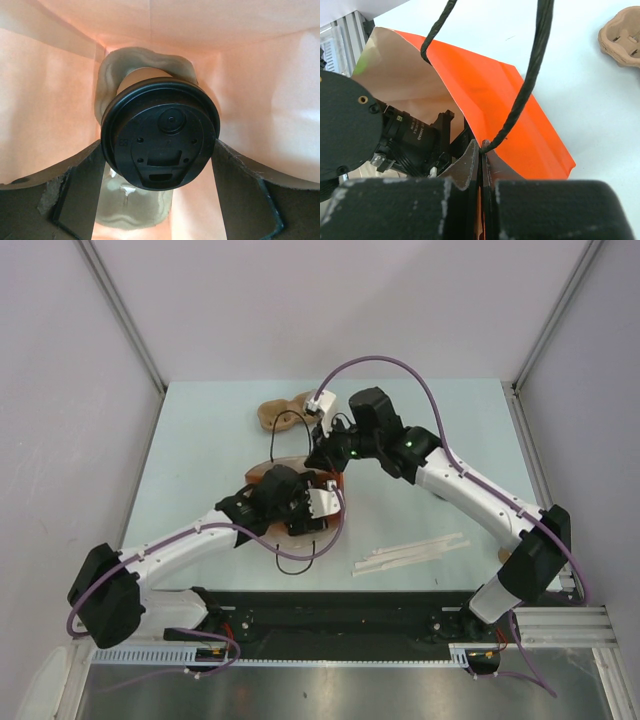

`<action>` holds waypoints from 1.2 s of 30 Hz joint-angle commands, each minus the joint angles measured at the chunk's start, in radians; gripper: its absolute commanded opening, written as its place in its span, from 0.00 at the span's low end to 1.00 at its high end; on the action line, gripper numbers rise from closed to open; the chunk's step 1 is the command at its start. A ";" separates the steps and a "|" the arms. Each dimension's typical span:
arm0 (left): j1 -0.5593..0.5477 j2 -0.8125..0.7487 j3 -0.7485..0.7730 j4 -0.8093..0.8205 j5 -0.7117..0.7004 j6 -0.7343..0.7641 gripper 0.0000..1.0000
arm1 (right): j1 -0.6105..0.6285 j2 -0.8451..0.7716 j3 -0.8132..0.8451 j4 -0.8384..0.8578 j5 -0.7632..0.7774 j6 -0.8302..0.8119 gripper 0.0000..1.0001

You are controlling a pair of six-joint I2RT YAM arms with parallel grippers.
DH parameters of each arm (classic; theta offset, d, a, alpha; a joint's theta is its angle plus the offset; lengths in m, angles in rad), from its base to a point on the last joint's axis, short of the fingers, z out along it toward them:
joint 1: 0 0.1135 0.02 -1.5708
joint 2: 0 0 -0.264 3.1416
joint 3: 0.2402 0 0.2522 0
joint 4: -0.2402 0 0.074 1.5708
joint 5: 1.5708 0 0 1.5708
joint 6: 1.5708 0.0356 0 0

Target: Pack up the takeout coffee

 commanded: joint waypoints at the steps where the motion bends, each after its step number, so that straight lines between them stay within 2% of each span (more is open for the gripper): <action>1: 0.033 0.043 0.055 -0.016 0.031 -0.037 0.40 | -0.010 0.003 0.028 0.039 -0.114 0.047 0.00; 10: 0.077 0.122 0.106 -0.051 0.066 -0.023 0.39 | -0.062 0.095 0.121 -0.028 -0.203 0.072 0.00; 23: 0.177 0.293 0.265 -0.163 0.167 -0.038 0.33 | -0.156 0.264 0.290 -0.097 -0.281 0.113 0.00; 28: 0.206 0.376 0.339 -0.208 0.216 -0.046 0.30 | -0.185 0.302 0.325 -0.120 -0.299 0.113 0.00; 36: 0.235 0.456 0.373 -0.211 0.250 -0.043 0.23 | -0.204 0.341 0.358 -0.137 -0.312 0.112 0.00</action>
